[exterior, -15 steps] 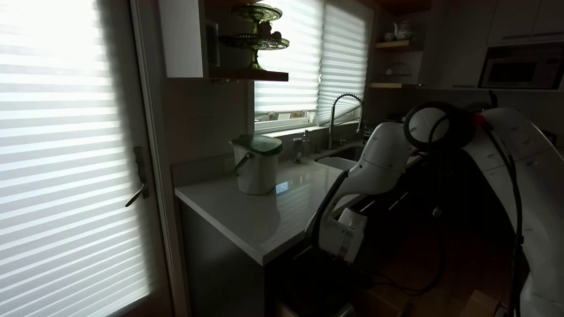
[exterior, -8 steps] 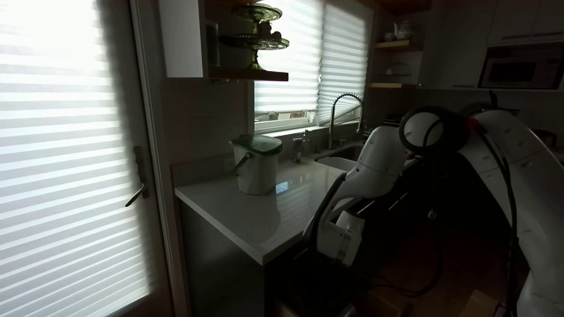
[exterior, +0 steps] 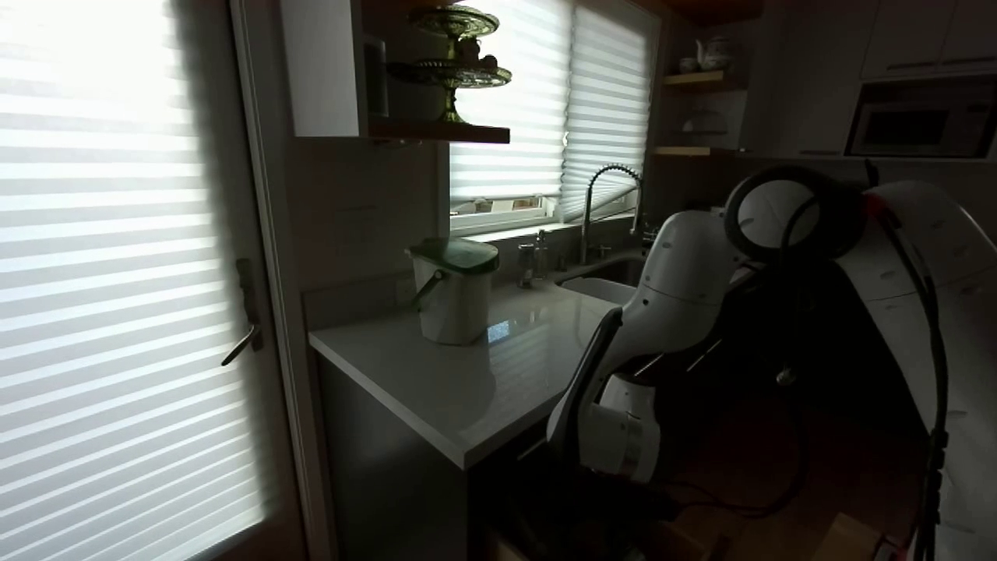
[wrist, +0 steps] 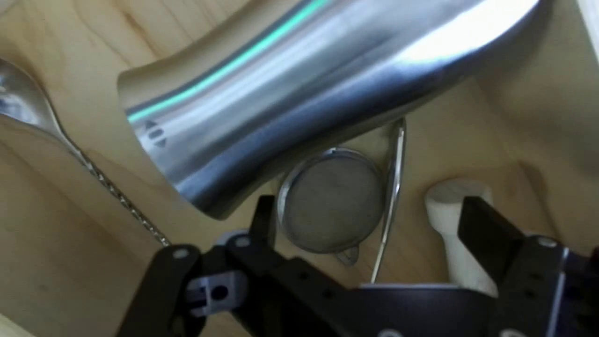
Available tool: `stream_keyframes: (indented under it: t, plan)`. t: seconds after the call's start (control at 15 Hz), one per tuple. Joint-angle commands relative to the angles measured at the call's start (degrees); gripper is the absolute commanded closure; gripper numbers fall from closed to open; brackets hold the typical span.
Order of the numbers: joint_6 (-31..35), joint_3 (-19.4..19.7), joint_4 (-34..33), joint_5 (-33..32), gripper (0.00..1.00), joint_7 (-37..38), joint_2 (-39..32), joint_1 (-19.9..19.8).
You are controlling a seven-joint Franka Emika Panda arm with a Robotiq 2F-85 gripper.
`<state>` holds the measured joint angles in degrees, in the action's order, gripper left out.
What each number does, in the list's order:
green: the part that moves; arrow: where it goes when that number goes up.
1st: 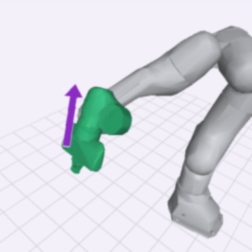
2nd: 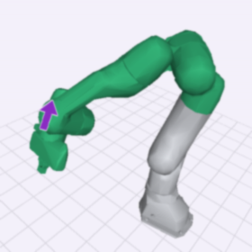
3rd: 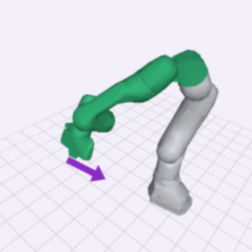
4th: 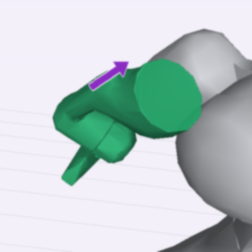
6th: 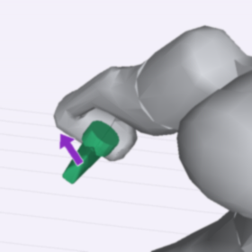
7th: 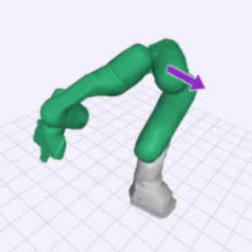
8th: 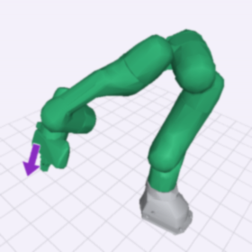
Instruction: Put the silver strainer in the open drawer
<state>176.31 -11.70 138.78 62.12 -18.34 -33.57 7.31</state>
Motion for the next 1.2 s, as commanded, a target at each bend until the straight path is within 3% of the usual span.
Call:
stream_keyframes:
  t: [0.0, 0.07, 0.13, 0.2, 0.47, 0.6, 0.8, 0.87, 1.0, 1.13]
  plan:
    - [3.01, 4.03, 7.49, -2.96, 0.00, 4.32, 7.96, 7.28]
    - [3.24, 6.30, 9.51, -4.53, 0.00, 6.04, 9.63, 10.32]
    - [4.81, 5.88, 12.31, -10.67, 0.00, 10.93, 11.08, 9.91]
    - [3.45, 11.61, 13.80, -9.36, 0.00, 10.13, 12.99, 16.65]
    - [4.18, 29.01, 20.89, -21.18, 0.00, 18.38, 16.45, 33.57]
    - [4.09, 38.14, 19.32, -24.22, 0.00, 19.12, 13.57, 42.33]
    - [1.70, 51.81, 19.08, -28.52, 0.00, 17.34, 14.74, 54.95]
    - [3.42, 45.26, 18.86, -25.79, 0.00, 17.21, 14.18, 48.54]
    - [3.17, 49.92, 18.66, -26.83, 0.00, 17.21, 14.31, 53.46]
    - [3.16, 50.58, 18.67, -26.96, 0.00, 17.20, 14.30, 54.40]
